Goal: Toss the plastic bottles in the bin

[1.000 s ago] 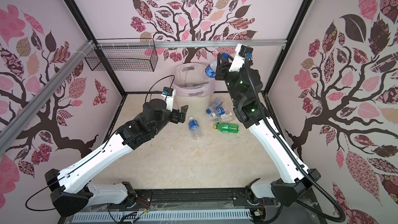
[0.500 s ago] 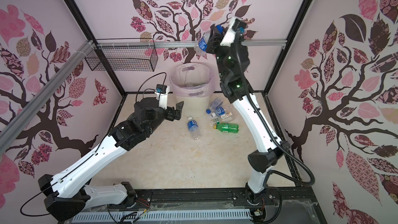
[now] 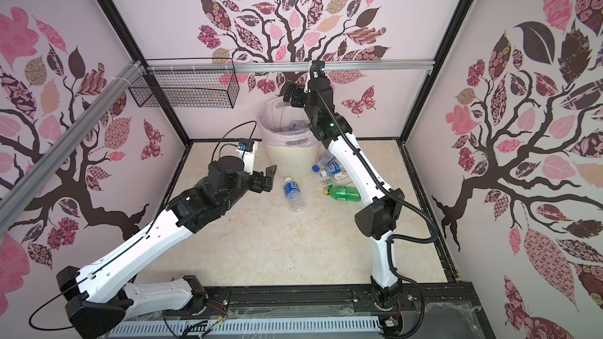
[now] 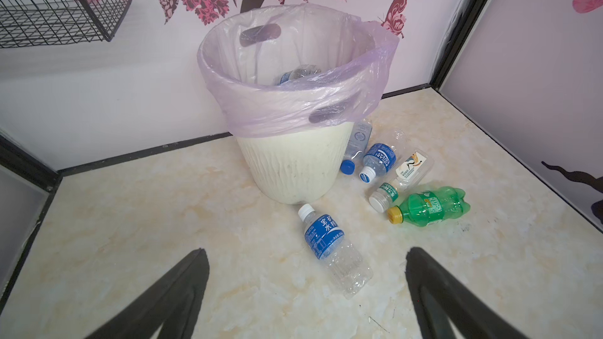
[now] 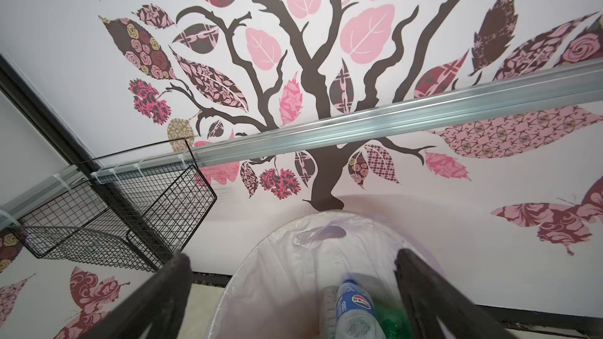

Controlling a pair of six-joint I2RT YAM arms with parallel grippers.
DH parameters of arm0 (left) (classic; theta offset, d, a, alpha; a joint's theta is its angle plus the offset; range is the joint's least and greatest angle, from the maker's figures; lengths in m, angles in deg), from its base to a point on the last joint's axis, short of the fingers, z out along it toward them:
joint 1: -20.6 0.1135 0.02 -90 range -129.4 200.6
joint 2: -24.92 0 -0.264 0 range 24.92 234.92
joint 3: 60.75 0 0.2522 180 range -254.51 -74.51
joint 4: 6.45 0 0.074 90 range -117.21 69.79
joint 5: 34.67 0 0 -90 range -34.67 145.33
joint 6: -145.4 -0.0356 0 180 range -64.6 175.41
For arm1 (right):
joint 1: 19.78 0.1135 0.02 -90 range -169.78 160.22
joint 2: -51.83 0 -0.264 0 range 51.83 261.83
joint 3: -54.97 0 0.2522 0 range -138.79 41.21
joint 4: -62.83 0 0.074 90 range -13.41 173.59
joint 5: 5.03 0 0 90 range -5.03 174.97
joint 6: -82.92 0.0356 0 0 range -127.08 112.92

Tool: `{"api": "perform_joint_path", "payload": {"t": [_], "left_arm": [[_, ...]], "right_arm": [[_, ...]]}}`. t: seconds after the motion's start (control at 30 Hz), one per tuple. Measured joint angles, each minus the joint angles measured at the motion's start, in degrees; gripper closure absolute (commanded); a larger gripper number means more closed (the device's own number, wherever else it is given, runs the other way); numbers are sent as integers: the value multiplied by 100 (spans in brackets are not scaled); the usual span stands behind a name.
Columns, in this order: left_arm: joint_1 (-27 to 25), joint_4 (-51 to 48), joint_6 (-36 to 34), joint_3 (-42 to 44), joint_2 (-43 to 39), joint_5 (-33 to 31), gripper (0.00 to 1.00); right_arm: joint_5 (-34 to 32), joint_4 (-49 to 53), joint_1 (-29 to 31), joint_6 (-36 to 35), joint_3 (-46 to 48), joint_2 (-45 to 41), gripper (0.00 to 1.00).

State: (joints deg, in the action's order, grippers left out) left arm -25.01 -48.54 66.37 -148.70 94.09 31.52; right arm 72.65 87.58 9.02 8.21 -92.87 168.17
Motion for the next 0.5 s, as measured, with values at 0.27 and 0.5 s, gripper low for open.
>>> {"api": "perform_joint_path", "payload": {"t": [0.27, 0.5], "left_arm": [[7, -313, 413, 0, -24, 260, 3], [9, -446, 796, 76, -46, 533, 3]], "right_arm": [[-61, 96, 0, -116, 754, -822, 1], [-138, 118, -2, -247, 2481, -1945, 1]]}}
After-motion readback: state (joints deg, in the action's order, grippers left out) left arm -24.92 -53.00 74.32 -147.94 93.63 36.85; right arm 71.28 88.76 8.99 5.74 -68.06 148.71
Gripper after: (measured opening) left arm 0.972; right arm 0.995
